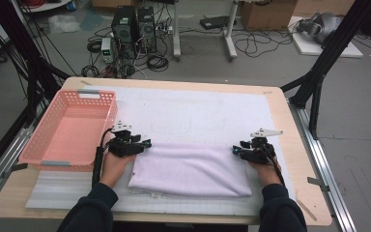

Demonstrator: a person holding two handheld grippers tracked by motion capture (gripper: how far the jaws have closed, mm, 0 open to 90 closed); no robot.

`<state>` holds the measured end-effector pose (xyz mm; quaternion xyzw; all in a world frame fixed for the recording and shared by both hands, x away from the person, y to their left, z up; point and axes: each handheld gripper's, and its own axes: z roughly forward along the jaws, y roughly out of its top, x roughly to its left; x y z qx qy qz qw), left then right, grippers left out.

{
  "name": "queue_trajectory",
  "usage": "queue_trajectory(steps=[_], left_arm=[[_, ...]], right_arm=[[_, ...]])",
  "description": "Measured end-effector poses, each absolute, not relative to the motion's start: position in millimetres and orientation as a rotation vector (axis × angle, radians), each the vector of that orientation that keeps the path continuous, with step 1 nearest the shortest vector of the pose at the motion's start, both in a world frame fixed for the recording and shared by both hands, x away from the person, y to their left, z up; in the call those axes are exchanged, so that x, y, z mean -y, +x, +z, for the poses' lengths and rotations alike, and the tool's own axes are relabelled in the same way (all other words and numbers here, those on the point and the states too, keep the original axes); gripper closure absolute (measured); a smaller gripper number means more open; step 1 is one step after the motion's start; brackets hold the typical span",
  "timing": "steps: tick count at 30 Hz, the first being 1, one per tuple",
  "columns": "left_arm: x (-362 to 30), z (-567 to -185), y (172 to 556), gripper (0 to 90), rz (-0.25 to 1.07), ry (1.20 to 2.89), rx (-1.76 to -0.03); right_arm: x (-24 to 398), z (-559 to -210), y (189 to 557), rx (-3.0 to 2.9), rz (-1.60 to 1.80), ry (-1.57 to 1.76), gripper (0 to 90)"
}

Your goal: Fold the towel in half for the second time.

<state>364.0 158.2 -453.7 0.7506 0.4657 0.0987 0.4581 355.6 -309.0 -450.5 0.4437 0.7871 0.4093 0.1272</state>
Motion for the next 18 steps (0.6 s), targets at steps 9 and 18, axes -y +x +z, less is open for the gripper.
queue_trajectory(steps=[9, 18], left_arm=[[-159.1, -435.0, 374.3, 82.9, 0.323, 1.739, -1.165], [-146.2, -425.1, 403.2, 82.8, 0.436, 1.694, -1.167]], right_arm=[[312.3, -440.2, 361.8, -2.202, 1.169, 1.216, 83.6], [310.8, -425.0, 389.7, -2.108, 1.105, 1.207, 83.5]])
